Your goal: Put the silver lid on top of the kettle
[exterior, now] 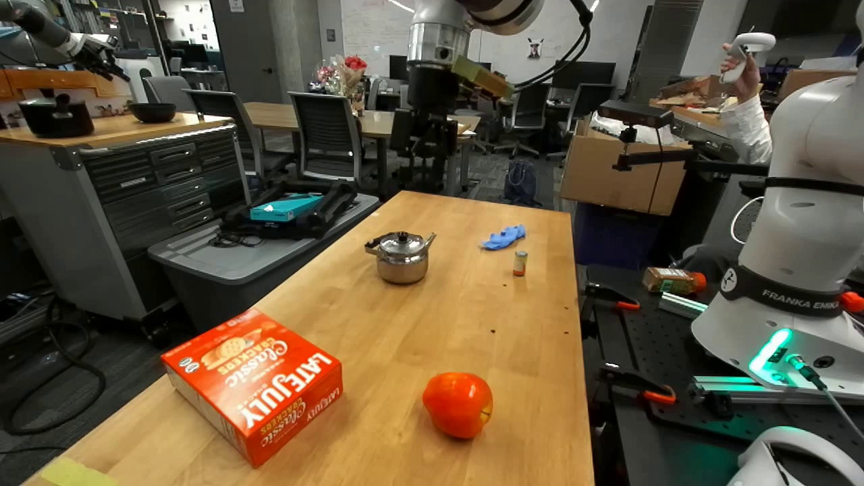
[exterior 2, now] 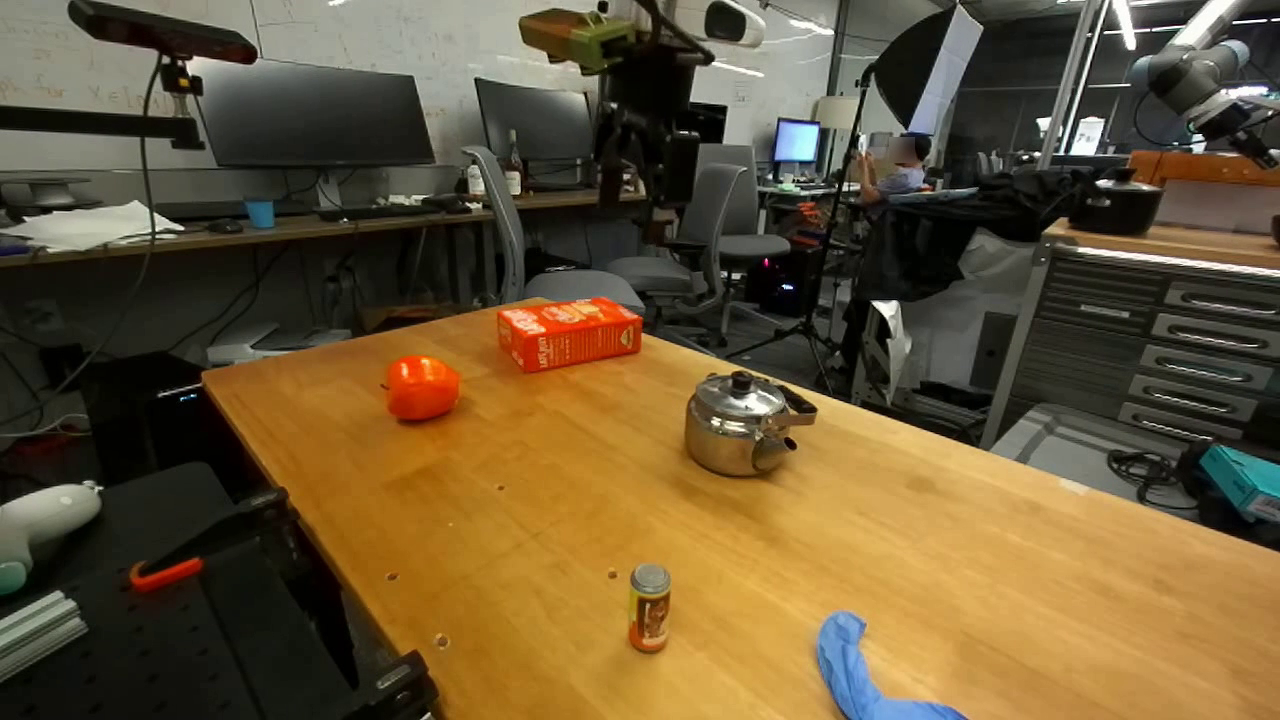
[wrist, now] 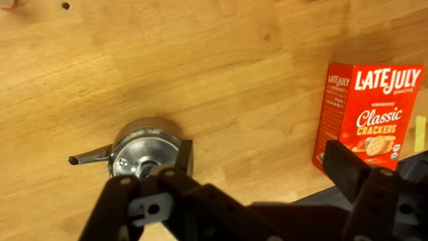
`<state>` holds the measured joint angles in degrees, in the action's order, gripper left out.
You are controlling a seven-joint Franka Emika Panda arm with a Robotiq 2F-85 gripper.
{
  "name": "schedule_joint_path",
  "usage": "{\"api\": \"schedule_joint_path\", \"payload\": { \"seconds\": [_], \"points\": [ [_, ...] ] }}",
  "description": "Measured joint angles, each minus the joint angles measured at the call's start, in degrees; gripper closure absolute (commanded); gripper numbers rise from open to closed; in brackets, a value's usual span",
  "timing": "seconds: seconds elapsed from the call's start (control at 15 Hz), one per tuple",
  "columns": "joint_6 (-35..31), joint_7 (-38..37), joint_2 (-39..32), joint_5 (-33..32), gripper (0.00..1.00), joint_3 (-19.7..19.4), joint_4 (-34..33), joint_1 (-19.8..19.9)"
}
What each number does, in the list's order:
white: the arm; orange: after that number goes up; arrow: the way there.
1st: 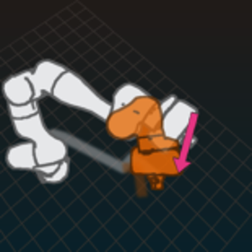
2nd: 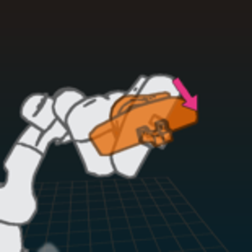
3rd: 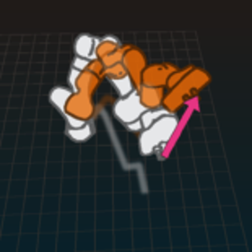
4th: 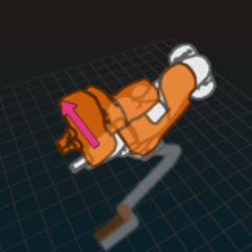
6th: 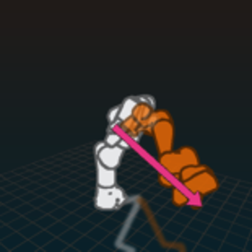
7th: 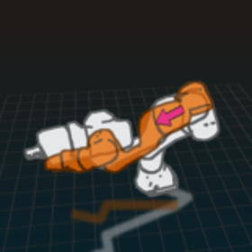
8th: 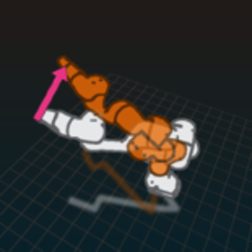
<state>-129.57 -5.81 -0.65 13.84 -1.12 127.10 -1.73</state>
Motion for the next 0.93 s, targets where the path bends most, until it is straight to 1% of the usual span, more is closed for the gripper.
{"api": "schedule_joint_path", "payload": {
  "seconds": [0.27, 0.6, 0.93],
  "points": [
    [3.9, 5.5, 4.5, 0.2, 0.00, 0.0, 2.3, 0.0],
    [9.1, 10.0, 9.1, 0.8, 0.00, -0.2, 4.4, 0.0],
    [9.7, 10.9, 10.1, 1.0, 0.00, -0.3, 5.1, 0.0]
  ]
}}
